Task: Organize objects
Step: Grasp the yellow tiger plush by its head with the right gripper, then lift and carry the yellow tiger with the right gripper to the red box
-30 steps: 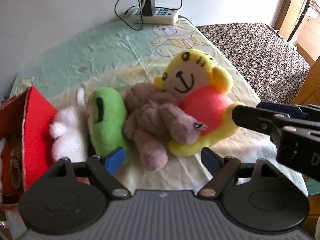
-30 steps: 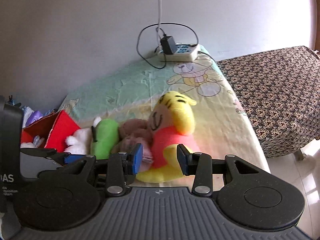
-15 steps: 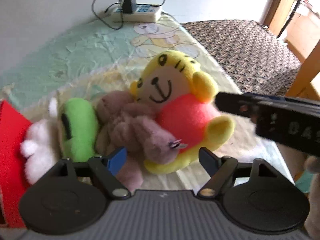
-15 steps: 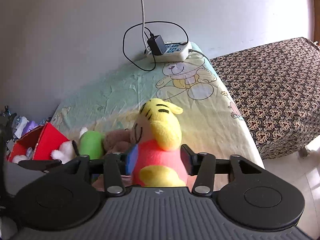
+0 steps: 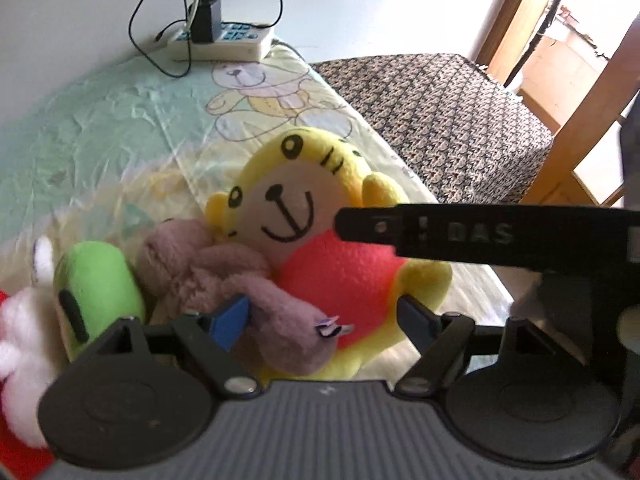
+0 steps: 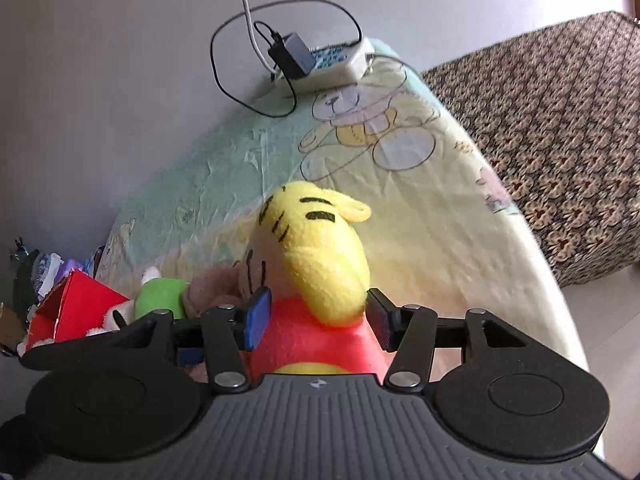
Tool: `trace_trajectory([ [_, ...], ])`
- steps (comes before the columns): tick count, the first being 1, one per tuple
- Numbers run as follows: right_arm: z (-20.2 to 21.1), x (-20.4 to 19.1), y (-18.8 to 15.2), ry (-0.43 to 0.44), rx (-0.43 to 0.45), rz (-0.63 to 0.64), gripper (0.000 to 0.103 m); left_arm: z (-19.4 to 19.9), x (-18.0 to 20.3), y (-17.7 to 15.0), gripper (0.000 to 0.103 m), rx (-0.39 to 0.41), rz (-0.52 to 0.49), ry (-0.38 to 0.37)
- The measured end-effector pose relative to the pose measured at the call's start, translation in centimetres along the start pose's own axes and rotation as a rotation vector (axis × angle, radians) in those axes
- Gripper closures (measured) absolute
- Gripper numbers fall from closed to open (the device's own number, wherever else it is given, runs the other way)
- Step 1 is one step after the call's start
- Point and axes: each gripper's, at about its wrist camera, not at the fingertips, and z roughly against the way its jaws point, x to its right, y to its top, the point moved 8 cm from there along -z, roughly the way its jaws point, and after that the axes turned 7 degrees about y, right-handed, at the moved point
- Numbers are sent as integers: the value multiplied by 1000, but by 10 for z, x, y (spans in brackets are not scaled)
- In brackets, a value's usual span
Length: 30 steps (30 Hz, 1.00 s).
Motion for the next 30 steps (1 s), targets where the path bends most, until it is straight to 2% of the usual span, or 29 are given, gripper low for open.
trace_trajectory([
  [5, -11, 7, -1, 54, -18, -78, 50, -4, -6, 4, 16, 11, 35, -46],
  [7, -11, 7, 0, 74, -24, -91, 59, -4, -7, 4, 16, 16, 44, -60],
  [11, -3, 8, 4, 94, -3, -118, 67, -2, -4, 4, 16, 21, 43, -65],
  [19, 25, 7, 9, 44, 98, -72, 70, 6, 2, 0, 16, 5, 58, -121],
  [25, 43, 9, -1, -6, 112, -53, 70, 23, 19, -2, 16, 39, 8, -144],
  [30, 65, 13, -14, -29, 131, -68, 70, 30, 33, -9, 15, 35, -22, -167],
])
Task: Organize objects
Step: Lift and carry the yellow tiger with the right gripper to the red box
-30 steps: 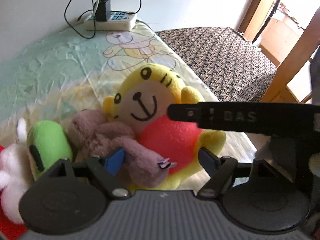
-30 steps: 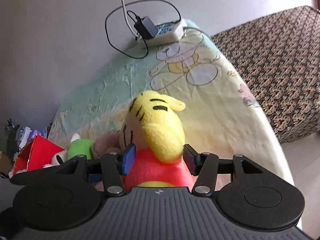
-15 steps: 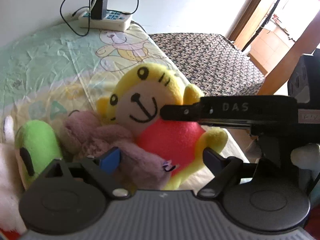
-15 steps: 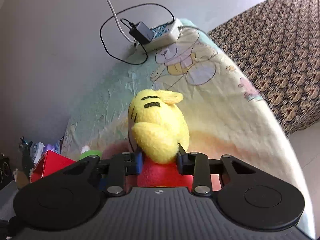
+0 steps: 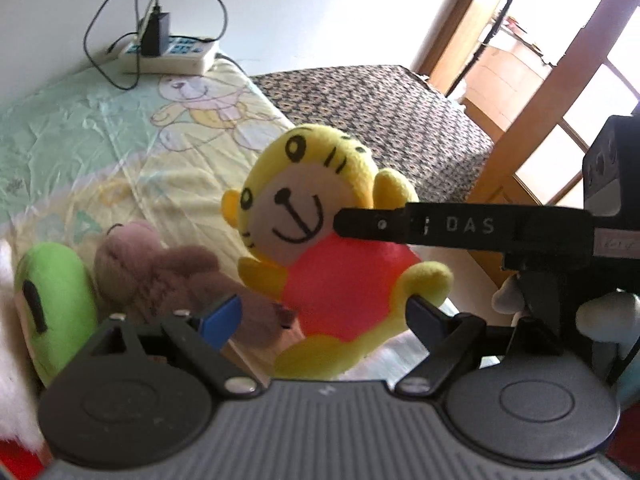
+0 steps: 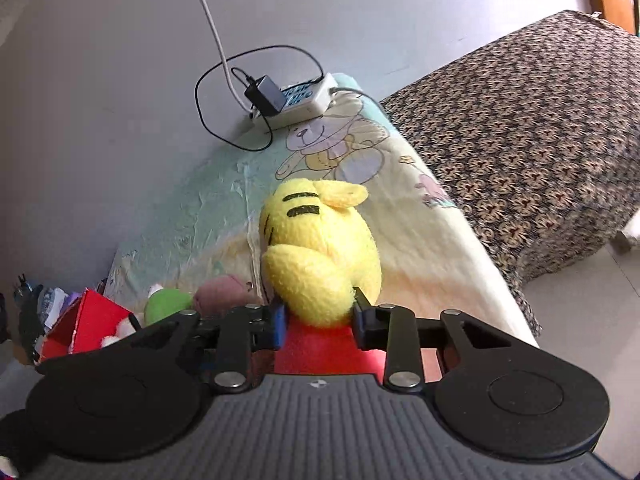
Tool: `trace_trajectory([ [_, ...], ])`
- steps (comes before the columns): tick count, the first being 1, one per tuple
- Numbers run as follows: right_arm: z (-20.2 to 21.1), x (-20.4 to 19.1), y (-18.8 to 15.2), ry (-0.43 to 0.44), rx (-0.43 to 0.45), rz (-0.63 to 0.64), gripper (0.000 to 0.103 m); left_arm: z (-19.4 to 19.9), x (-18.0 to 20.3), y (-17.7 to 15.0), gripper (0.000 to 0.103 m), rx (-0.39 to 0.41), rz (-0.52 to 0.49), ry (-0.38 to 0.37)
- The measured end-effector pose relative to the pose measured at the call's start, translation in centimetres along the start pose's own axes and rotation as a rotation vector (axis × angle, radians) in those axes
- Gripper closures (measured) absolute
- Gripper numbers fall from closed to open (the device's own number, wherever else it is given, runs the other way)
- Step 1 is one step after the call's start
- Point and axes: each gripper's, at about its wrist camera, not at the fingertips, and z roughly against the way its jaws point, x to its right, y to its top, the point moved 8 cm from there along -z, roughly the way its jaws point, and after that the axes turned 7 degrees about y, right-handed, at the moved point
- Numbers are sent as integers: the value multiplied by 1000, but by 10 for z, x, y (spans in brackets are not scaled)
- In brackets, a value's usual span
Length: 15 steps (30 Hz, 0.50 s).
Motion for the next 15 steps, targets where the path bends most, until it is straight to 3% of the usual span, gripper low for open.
trace_trajectory([
  [8, 38, -8, -20, 26, 41, -21, 70, -3, 18, -17, 15, -46, -13, -23],
  [15, 55, -18, -29, 87, 74, -39, 70, 13, 31, -24, 16, -27, -15, -70],
])
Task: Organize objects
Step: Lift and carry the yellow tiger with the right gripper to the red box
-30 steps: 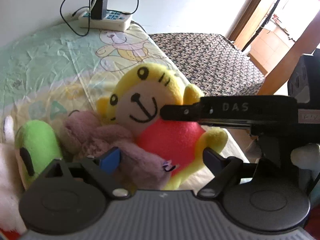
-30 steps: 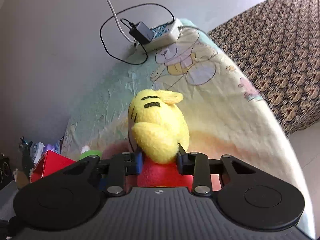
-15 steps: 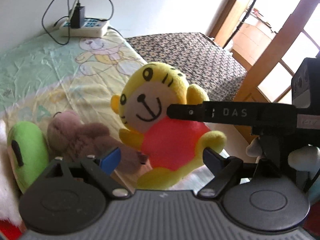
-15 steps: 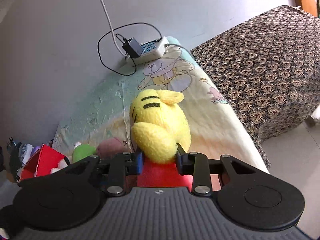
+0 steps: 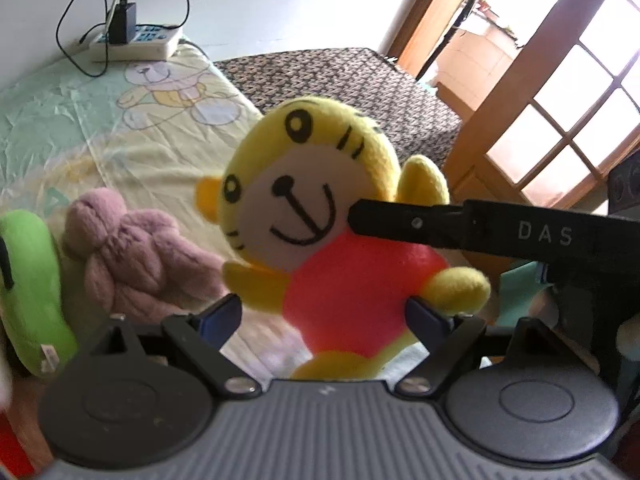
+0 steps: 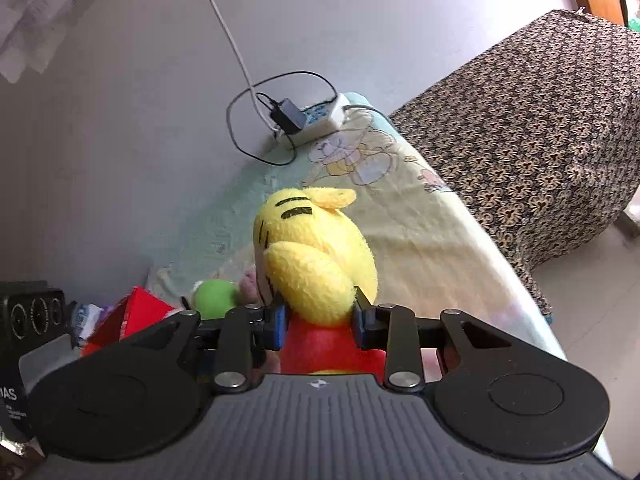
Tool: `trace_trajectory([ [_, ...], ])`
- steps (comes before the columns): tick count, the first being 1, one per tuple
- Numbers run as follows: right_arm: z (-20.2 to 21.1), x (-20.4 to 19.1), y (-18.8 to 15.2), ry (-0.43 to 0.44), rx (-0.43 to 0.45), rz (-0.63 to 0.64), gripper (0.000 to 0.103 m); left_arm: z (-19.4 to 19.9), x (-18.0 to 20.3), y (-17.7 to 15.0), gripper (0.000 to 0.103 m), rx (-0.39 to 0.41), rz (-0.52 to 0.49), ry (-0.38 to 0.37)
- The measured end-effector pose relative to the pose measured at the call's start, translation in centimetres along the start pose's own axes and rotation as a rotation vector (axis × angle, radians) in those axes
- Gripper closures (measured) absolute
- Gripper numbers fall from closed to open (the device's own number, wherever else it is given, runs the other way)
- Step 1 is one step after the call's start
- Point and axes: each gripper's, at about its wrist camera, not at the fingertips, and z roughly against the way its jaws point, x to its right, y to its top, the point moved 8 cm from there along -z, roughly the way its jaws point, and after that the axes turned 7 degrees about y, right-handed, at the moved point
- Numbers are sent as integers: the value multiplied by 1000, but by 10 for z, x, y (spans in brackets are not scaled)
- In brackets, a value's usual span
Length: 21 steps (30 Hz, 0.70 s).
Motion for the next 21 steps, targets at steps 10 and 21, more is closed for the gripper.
trace_trajectory([
  [10, 8, -37, -7, 141, 11, 29, 71, 44, 1, -9, 26, 90, 55, -29],
  [21, -15, -114, -19, 332, -34, 109, 71, 114, -42, -26, 29, 245, 169, 32],
])
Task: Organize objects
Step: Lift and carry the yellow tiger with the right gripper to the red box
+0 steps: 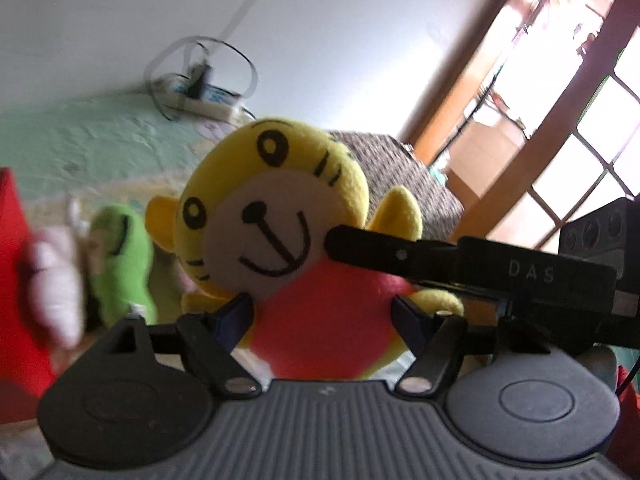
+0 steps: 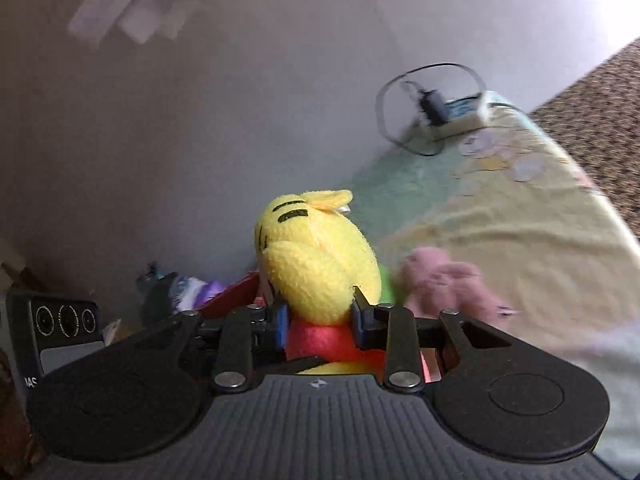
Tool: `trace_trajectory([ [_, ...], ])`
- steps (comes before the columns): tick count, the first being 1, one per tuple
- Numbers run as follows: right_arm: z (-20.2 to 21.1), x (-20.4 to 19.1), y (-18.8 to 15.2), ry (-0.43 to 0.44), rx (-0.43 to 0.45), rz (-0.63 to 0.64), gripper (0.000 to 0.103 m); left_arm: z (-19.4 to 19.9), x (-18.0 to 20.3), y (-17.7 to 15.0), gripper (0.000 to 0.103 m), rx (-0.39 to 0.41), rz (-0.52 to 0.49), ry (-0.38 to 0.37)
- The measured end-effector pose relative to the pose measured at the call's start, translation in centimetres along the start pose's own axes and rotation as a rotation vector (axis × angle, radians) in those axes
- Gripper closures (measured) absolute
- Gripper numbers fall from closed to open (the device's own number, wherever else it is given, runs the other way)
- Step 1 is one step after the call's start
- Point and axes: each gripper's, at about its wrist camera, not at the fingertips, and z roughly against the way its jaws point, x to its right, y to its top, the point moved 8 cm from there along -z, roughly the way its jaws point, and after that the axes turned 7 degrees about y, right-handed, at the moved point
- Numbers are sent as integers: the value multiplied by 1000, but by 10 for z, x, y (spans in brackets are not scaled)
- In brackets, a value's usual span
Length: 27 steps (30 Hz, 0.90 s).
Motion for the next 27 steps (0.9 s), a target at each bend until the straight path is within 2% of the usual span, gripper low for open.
trace_trajectory([
  [7, -41, -41, 2, 58, 11, 8, 72, 47, -43, 19, 29, 98, 17, 40],
  [15, -101, -93, -11, 60, 15, 26, 72, 84, -111, 37, 29, 140, 16, 74],
  [21, -149, -114, -28, 23, 18, 29, 72, 103, -168, 42, 29, 147, 30, 102],
  [27, -186, -109, -50, -69, -1, 29, 72, 96, -218, 38, 27, 100, 34, 123],
])
